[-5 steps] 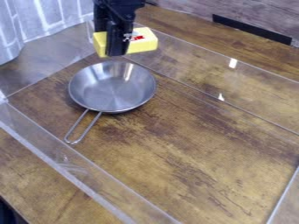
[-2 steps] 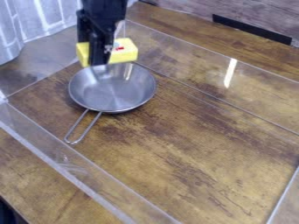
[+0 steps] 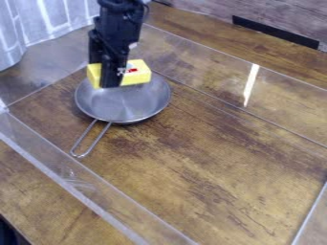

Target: Put the yellow object in the silver pan

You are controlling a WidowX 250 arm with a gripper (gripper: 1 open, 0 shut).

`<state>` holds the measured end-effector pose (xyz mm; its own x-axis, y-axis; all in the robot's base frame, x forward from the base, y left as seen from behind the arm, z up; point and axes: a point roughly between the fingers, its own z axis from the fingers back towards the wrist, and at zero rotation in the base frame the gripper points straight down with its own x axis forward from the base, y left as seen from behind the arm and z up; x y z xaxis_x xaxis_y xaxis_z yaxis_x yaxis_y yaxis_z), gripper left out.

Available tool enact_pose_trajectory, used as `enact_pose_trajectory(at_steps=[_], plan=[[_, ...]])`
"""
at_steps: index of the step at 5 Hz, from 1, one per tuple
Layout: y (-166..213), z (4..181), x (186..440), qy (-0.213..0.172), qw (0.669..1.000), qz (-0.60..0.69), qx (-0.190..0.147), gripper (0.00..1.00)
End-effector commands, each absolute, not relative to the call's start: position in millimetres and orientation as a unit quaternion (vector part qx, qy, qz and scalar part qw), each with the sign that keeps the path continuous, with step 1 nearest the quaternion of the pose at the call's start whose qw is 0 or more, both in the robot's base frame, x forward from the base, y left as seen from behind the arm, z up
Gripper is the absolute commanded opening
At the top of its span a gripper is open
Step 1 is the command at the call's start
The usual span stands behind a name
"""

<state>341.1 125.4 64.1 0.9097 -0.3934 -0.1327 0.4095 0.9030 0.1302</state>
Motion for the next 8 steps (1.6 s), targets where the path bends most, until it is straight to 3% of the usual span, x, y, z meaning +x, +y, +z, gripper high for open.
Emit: enact_pose_trajectory(at_steps=[1, 8], plan=[[124.3, 79.5, 357.4, 0.023, 0.972, -0.211, 0.096, 1.0], [123.2, 48.4, 381.7, 0.017, 0.97, -0.225, 0.087, 1.0]])
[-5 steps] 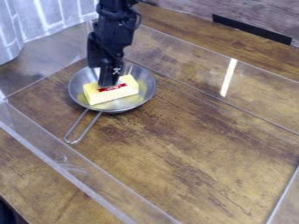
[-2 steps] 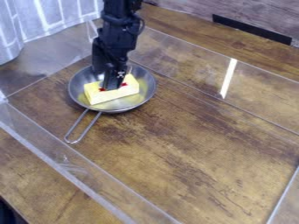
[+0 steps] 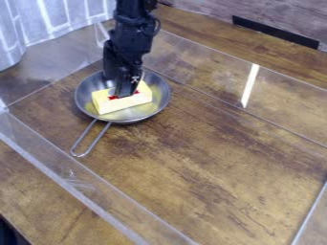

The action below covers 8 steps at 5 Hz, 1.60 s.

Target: Put the yellow object in the silver pan

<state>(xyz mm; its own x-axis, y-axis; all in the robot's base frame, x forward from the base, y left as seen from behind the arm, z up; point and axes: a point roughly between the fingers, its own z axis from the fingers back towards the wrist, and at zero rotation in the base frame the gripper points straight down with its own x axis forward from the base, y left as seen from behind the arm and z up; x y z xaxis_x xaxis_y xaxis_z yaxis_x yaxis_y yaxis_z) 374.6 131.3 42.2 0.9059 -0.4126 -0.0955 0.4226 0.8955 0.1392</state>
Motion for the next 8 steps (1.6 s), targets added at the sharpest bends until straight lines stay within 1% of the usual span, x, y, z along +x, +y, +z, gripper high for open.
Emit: enact_pose_trajectory(at_steps=[1, 8], plan=[[123.8, 43.7, 383.2, 0.018, 0.971, -0.224, 0.085, 1.0], [127.7, 4.0, 391.6, 0.032, 0.971, -0.227, 0.075, 1.0]])
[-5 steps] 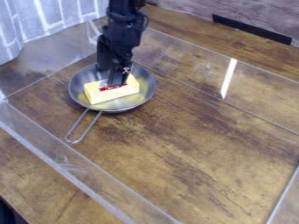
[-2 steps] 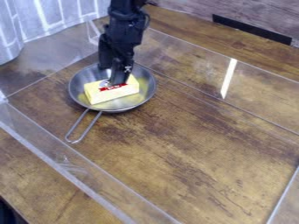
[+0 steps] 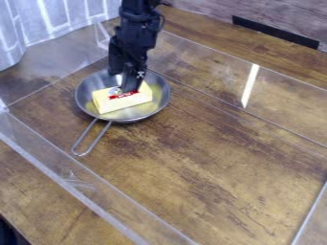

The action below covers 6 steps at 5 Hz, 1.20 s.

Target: Put the yellow object in the silver pan

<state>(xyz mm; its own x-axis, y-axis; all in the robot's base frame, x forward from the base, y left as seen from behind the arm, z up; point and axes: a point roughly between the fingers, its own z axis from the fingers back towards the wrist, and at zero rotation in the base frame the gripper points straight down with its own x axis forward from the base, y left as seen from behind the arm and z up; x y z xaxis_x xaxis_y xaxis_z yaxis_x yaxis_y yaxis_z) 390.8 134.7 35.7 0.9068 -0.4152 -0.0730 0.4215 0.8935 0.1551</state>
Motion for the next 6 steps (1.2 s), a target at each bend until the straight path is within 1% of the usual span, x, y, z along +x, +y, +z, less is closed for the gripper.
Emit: enact_pose_trajectory(at_steps=[1, 3, 4, 5, 6], plan=[[128.0, -1.8, 392.2, 0.034, 0.97, -0.227, 0.073, 1.0], [125.7, -3.3, 394.4, 0.034, 0.972, -0.222, 0.069, 1.0], [124.4, -2.0, 394.8, 0.034, 0.973, -0.219, 0.067, 0.0], [122.9, 0.8, 394.9, 0.033, 0.974, -0.215, 0.064, 1.0], [122.3, 5.1, 394.8, 0.034, 0.974, -0.214, 0.062, 0.0]])
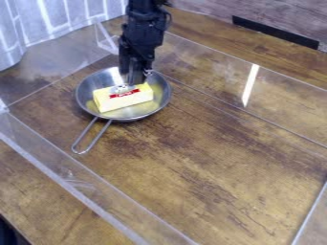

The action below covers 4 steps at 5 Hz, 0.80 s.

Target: Put the yellow object in the silver pan

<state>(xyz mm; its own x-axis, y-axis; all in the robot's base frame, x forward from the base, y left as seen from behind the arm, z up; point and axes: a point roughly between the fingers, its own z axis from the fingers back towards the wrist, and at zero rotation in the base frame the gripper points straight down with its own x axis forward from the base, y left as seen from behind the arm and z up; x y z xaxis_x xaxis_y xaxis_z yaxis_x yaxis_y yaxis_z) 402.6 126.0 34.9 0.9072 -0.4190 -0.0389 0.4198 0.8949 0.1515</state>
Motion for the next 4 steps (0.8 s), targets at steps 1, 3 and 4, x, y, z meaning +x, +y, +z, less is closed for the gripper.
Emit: enact_pose_trajectory(at_steps=[1, 3, 4], plan=[[122.0, 8.8, 394.5, 0.034, 0.975, -0.211, 0.061, 0.0], [120.8, 20.0, 392.6, 0.041, 0.976, -0.209, 0.055, 0.0], [120.4, 25.8, 391.7, 0.044, 0.976, -0.208, 0.053, 0.0]])
